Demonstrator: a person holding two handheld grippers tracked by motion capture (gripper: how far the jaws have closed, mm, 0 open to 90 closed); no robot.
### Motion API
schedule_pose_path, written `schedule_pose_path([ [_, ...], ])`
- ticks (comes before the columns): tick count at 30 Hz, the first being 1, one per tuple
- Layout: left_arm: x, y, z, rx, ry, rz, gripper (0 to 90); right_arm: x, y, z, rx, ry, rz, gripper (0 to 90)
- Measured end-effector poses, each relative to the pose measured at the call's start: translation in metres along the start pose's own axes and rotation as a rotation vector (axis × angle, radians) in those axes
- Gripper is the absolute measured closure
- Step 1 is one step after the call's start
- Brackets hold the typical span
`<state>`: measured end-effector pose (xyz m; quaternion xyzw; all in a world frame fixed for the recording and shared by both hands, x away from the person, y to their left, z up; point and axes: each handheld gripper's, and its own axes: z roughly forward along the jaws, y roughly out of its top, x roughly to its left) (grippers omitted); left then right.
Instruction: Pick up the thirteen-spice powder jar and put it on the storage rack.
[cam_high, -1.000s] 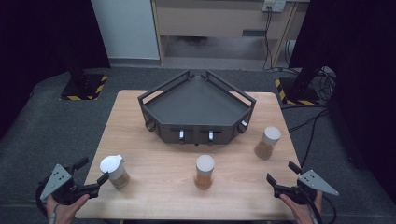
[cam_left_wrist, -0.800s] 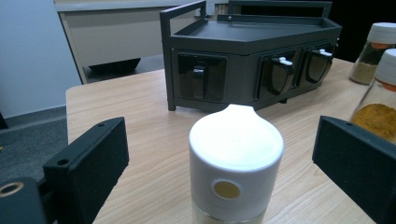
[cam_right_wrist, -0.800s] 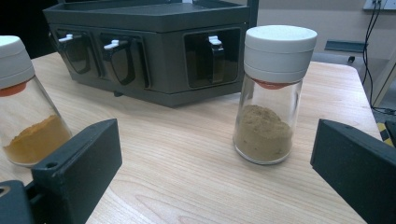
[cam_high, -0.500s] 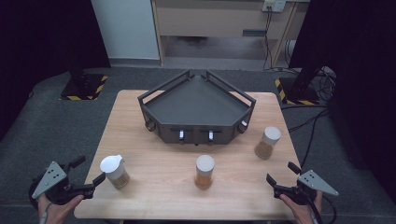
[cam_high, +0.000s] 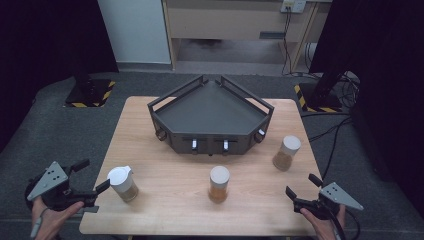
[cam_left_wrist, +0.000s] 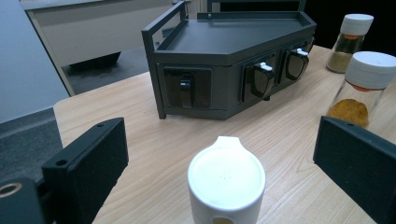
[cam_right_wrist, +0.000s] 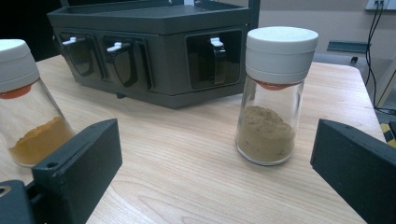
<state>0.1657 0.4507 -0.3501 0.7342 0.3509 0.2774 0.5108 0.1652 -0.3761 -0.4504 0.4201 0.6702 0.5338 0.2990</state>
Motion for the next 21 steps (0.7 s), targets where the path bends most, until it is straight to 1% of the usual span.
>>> schedule_pose_path([
  [3, 0.003, 0.012, -0.002, 0.017, -0.005, 0.016, 1.6, 0.0, 0.0, 0.0, 0.001, 0.0, -0.001, 2.7],
  [4, 0.003, 0.012, -0.002, 0.017, -0.005, 0.016, 1.6, 0.0, 0.0, 0.0, 0.001, 0.0, -0.001, 2.7],
  [7, 0.006, 0.021, -0.004, 0.033, -0.009, 0.024, 1.3, 0.0, 0.0, 0.0, 0.0, 0.001, 0.003, 2.7],
  [10, 0.011, 0.031, -0.005, 0.062, -0.03, 0.033, 1.6, 0.0, 0.0, 0.0, -0.002, -0.001, 0.002, 2.7],
  [11, 0.011, 0.034, -0.006, 0.068, -0.027, 0.045, 1.6, 0.0, 0.0, -0.001, -0.002, -0.002, 0.002, 2.7],
  [13, 0.014, 0.039, -0.007, 0.073, -0.04, 0.044, 1.6, 0.0, 0.0, -0.001, -0.002, -0.002, 0.003, 2.7],
  [15, 0.016, 0.045, -0.008, 0.087, -0.042, 0.057, 1.5, 0.0, 0.0, -0.001, 0.0, -0.001, 0.005, 2.7],
  [18, 0.02, 0.055, -0.009, 0.108, -0.056, 0.065, 1.6, -0.001, -0.001, -0.001, -0.001, 0.001, 0.01, 2.7],
  [21, 0.024, 0.063, -0.008, 0.122, -0.083, 0.067, 1.6, -0.001, -0.001, -0.001, -0.003, -0.001, 0.012, 2.7],
])
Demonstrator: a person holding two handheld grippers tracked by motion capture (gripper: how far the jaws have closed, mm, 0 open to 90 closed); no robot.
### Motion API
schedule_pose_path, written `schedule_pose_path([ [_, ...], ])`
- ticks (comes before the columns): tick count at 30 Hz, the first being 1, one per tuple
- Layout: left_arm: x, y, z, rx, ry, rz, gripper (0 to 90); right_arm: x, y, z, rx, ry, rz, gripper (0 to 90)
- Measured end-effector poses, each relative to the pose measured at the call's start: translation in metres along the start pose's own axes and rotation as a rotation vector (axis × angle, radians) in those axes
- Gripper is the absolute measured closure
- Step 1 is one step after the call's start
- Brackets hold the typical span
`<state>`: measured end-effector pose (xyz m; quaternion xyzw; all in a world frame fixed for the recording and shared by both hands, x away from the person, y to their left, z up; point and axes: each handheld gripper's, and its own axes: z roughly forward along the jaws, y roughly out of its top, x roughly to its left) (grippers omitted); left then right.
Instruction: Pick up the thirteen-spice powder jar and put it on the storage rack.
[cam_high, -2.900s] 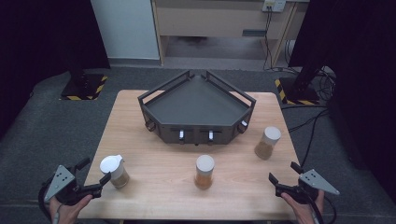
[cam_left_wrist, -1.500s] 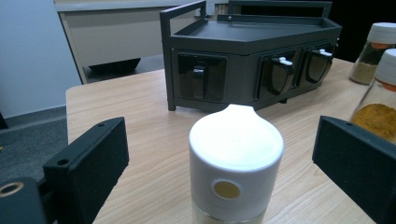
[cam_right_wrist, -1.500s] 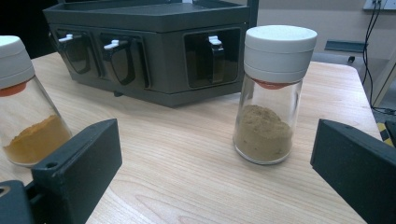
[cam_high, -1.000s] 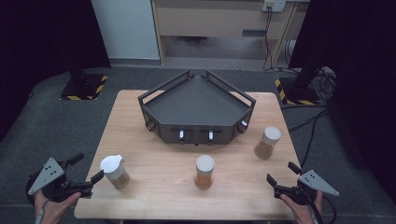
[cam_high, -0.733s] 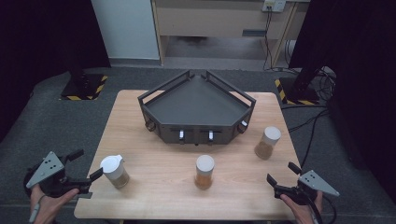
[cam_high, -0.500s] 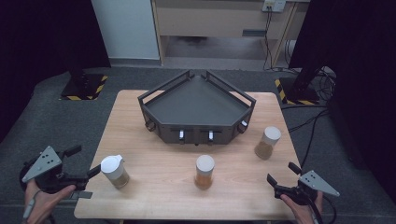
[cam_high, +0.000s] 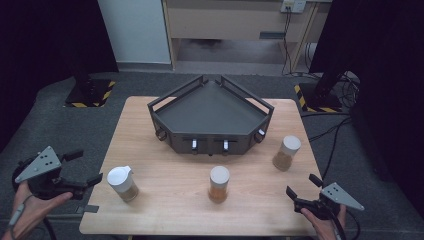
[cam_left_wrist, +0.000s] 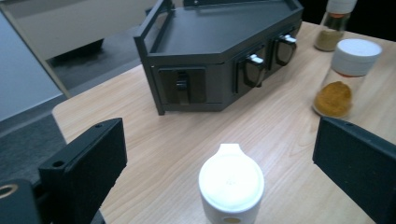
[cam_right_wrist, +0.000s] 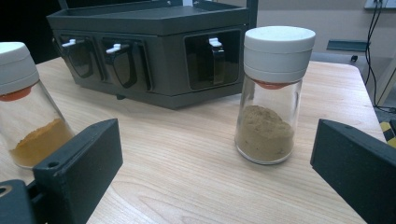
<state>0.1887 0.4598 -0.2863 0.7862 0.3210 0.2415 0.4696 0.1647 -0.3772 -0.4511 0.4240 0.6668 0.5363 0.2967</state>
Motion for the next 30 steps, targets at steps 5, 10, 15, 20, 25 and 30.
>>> schedule_pose_path([
  [5, 0.006, 0.016, 0.003, 0.057, -0.019, 0.02, 1.7, 0.0, 0.0, 0.0, 0.0, 0.0, -0.001, 2.7],
  [10, 0.014, 0.023, 0.009, 0.098, -0.037, 0.005, 1.9, 0.0, 0.0, 0.0, -0.003, 0.0, 0.0, 2.8],
  [15, 0.018, 0.03, 0.016, 0.135, -0.056, 0.005, 2.0, 0.0, -0.001, -0.001, -0.005, 0.0, 0.001, 2.8],
  [20, 0.019, 0.033, 0.022, 0.162, -0.066, 0.013, 1.9, 0.0, -0.001, -0.001, -0.006, 0.0, -0.001, 2.8],
  [25, 0.021, 0.035, 0.029, 0.193, -0.087, 0.021, 2.2, 0.0, -0.001, -0.001, -0.005, -0.001, -0.001, 2.9],
  [30, 0.02, 0.035, 0.039, 0.23, -0.094, 0.028, 2.4, 0.001, -0.001, -0.001, -0.007, -0.004, -0.002, 2.9],
])
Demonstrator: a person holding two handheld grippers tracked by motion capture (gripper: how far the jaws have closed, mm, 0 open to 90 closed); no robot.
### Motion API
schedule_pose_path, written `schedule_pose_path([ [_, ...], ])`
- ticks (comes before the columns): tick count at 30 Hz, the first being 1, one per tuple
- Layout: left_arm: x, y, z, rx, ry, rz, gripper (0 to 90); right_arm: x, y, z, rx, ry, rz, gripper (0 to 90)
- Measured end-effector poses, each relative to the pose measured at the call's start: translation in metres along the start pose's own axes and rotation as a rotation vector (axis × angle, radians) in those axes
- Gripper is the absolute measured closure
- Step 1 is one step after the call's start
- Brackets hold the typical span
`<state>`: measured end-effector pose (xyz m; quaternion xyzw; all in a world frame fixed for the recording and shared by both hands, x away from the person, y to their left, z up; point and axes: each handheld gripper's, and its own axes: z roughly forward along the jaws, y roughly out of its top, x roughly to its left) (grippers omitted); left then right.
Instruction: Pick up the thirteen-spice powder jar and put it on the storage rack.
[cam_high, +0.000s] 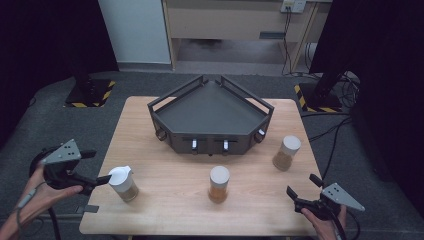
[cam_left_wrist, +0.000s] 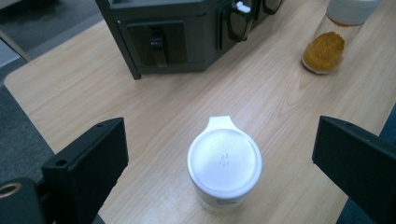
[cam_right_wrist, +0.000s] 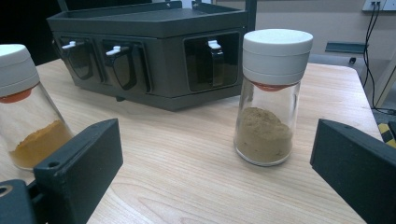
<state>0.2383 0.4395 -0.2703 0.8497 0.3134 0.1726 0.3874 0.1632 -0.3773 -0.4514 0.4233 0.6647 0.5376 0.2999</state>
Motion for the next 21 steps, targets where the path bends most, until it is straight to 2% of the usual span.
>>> schedule_pose_path([
  [11, 0.002, 0.002, 0.018, 0.046, -0.021, 0.003, 3.1, 0.0, 0.0, 0.0, 0.0, -0.001, 0.001, 3.0],
  [21, 0.003, -0.003, 0.03, 0.066, -0.032, -0.004, 3.8, 0.0, 0.0, 0.0, 0.0, 0.0, -0.001, 3.1],
])
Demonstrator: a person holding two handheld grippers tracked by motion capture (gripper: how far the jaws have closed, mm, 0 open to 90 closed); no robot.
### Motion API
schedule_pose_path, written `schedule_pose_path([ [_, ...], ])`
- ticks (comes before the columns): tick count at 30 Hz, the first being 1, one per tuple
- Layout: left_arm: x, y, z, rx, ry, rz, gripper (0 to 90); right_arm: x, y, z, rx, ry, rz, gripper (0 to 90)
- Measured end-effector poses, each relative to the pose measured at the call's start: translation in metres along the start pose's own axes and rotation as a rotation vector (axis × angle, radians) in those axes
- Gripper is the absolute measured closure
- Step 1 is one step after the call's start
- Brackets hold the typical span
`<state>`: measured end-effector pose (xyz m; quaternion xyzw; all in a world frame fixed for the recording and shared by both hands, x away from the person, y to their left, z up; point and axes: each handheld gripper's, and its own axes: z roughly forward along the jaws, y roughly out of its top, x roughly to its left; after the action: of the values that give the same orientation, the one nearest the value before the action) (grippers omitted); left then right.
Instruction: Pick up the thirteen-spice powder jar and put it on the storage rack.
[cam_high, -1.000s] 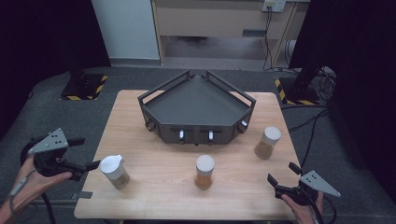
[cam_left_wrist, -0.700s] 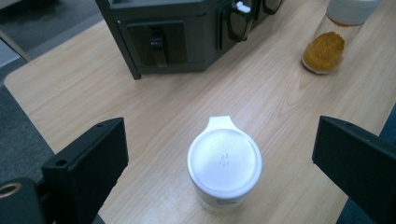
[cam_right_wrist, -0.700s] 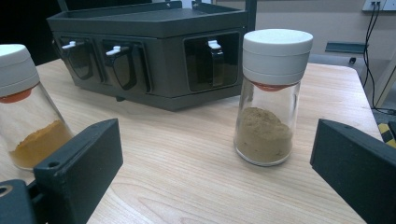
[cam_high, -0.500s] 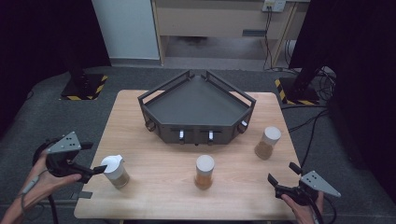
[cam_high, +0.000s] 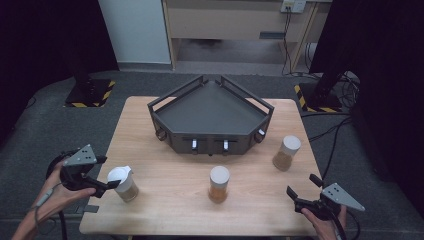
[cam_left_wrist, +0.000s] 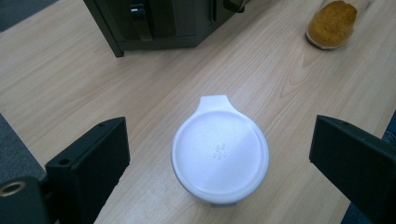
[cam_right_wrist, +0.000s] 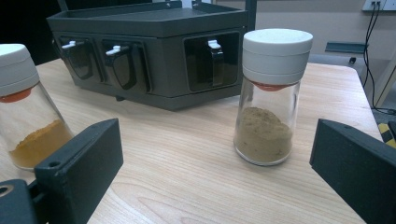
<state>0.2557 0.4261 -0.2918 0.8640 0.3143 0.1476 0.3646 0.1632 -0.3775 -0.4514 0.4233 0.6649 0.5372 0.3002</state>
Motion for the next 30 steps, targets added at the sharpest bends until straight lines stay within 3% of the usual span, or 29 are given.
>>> schedule_pose_path([
  [16, 0.0, -0.006, 0.02, 0.03, -0.003, -0.009, 5.2, 0.0, 0.0, 0.0, -0.001, -0.002, 0.0, 3.2],
  [30, -0.002, -0.03, 0.029, -0.019, 0.012, -0.039, 6.9, 0.0, 0.0, 0.0, 0.002, -0.003, -0.001, 3.5],
])
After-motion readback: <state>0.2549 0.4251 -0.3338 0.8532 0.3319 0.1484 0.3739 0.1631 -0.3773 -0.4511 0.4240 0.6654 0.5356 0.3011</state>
